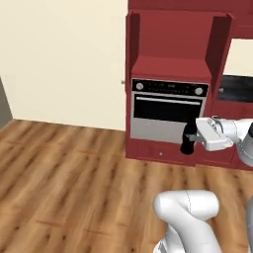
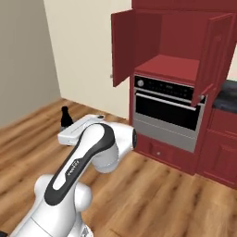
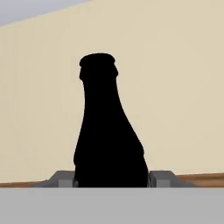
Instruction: Pick the bottled drink from the counter and place it in the open cabinet.
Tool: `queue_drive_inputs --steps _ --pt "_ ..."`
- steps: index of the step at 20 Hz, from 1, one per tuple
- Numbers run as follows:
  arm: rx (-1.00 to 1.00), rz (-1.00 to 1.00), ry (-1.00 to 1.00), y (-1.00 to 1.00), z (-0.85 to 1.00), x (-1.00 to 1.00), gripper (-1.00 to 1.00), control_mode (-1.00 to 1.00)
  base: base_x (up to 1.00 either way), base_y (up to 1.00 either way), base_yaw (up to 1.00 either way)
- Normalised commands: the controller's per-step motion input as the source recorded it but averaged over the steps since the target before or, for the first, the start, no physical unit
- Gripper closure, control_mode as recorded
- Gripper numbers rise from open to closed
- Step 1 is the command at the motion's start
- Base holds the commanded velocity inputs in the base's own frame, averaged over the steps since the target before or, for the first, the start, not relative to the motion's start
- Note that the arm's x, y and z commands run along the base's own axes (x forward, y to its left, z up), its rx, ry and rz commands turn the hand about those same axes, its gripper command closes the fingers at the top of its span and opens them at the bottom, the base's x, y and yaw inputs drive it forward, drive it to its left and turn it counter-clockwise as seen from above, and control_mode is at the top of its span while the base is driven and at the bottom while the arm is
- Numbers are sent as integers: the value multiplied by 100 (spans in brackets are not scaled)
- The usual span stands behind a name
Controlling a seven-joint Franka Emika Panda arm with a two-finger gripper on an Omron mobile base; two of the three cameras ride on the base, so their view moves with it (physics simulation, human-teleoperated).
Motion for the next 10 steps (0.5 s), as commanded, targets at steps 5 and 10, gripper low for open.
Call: queue_drive_inputs --steps 5,10 --pt "0 0 0 0 0 0 100 100 82 19 -24" --pt "0 0 0 0 0 0 100 100 86 22 -19"
